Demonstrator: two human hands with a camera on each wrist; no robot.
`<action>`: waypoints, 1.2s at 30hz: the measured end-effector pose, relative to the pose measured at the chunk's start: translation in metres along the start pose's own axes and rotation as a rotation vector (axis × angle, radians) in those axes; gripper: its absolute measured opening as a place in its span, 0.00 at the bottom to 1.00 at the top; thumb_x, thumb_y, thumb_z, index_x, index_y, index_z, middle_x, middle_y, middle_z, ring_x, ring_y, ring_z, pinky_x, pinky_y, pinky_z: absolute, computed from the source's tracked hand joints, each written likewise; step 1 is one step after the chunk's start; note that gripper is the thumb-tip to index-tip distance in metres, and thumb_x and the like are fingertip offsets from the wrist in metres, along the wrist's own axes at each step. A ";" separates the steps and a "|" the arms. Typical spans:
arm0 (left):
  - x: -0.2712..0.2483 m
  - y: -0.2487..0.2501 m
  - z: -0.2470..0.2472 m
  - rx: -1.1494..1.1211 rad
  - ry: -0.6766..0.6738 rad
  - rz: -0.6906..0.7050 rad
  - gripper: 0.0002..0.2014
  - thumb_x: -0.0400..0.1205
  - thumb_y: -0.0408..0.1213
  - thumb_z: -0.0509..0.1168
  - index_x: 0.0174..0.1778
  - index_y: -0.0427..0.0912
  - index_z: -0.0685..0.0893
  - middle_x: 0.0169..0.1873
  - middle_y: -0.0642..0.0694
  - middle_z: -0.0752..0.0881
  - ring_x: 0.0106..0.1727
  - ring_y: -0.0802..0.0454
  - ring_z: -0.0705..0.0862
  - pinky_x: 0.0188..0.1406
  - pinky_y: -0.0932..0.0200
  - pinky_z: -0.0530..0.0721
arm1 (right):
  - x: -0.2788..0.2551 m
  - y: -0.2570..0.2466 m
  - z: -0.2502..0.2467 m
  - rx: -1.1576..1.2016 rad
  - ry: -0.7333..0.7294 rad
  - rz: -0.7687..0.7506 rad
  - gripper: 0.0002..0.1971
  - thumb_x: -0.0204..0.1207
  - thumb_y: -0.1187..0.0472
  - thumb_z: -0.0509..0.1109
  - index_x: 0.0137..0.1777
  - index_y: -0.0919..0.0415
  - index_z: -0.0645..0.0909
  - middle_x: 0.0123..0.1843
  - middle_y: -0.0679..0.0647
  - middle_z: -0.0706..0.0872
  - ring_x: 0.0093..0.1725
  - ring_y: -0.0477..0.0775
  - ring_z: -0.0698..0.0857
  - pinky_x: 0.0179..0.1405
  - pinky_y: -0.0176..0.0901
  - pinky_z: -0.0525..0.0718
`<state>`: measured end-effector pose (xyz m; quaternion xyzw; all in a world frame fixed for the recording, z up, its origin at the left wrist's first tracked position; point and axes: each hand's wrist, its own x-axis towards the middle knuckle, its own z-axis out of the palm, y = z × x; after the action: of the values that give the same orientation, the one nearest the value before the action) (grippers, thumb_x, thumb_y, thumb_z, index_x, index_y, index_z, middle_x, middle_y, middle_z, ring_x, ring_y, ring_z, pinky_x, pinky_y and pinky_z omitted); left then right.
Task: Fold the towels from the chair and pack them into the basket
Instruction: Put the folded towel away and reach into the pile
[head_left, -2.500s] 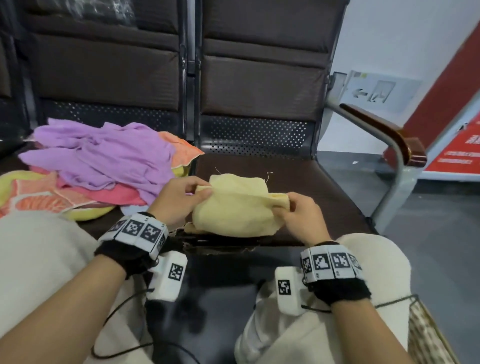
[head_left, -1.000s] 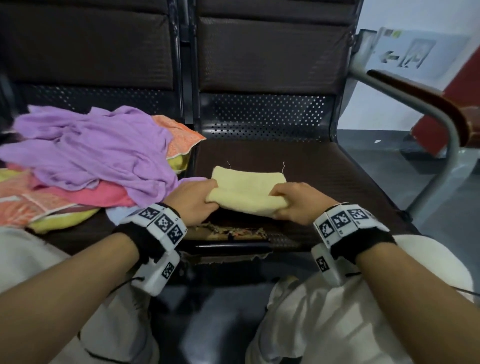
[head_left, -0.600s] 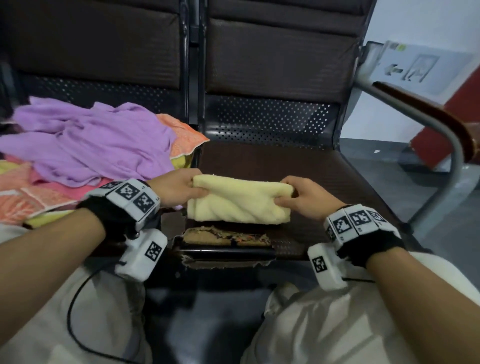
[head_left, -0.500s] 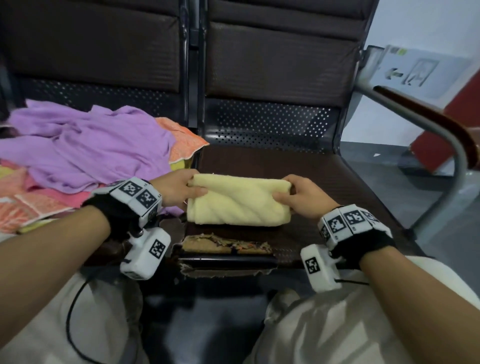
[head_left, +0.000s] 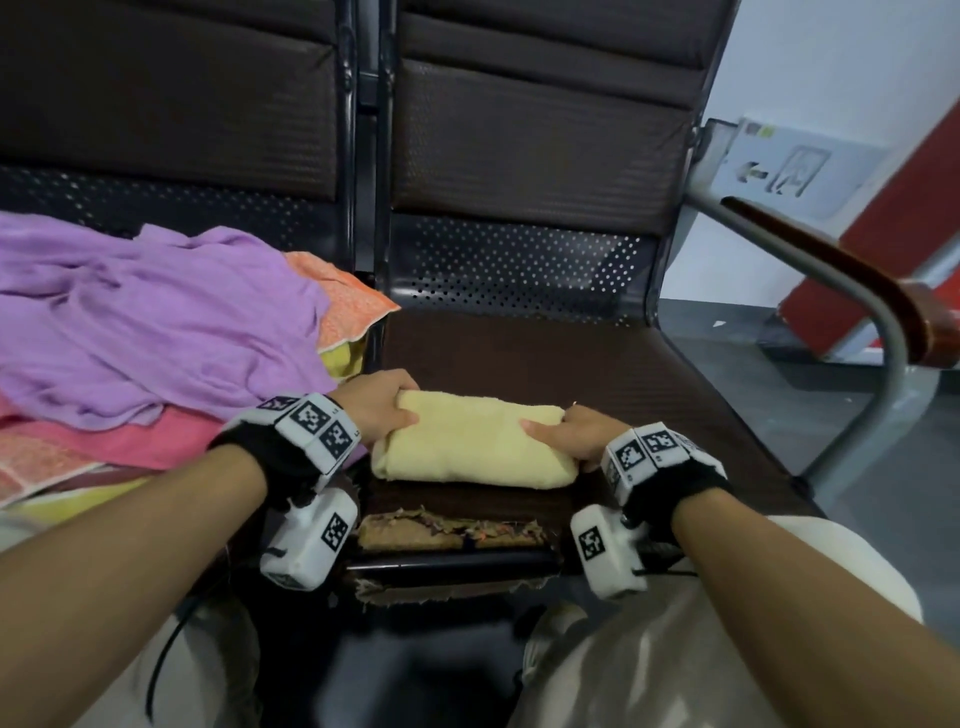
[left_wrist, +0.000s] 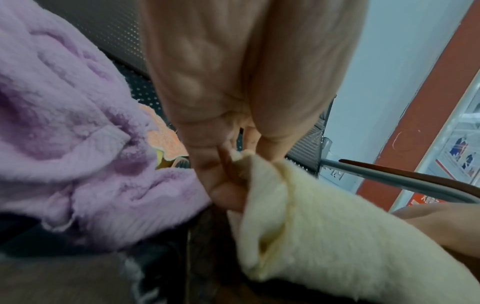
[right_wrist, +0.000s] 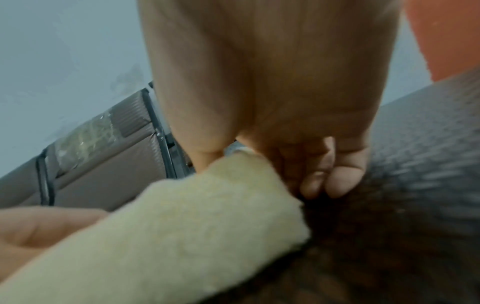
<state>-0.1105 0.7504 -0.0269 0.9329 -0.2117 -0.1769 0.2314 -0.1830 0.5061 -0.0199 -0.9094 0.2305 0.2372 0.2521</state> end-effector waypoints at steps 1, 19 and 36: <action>-0.001 0.002 -0.003 0.028 -0.020 0.002 0.18 0.81 0.39 0.66 0.67 0.44 0.76 0.62 0.42 0.82 0.63 0.44 0.80 0.64 0.50 0.77 | -0.001 -0.004 -0.001 0.017 0.007 -0.011 0.40 0.77 0.35 0.62 0.77 0.66 0.66 0.76 0.59 0.73 0.70 0.61 0.76 0.65 0.51 0.78; -0.111 0.108 -0.047 -0.295 -0.052 0.435 0.16 0.68 0.56 0.76 0.49 0.63 0.82 0.47 0.61 0.89 0.49 0.63 0.87 0.55 0.53 0.86 | -0.220 -0.019 -0.085 0.331 0.563 -0.793 0.23 0.66 0.59 0.82 0.54 0.53 0.72 0.37 0.46 0.86 0.37 0.41 0.83 0.38 0.36 0.78; -0.127 0.349 0.059 0.314 -0.238 0.830 0.12 0.84 0.43 0.61 0.60 0.42 0.74 0.51 0.50 0.78 0.52 0.52 0.76 0.48 0.58 0.69 | -0.298 0.262 -0.054 0.905 1.141 -0.336 0.16 0.71 0.59 0.78 0.54 0.58 0.77 0.43 0.44 0.87 0.40 0.35 0.86 0.37 0.31 0.82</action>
<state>-0.3526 0.5096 0.1305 0.7661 -0.6168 -0.1410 0.1127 -0.5397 0.3636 0.0929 -0.7214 0.2587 -0.4314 0.4759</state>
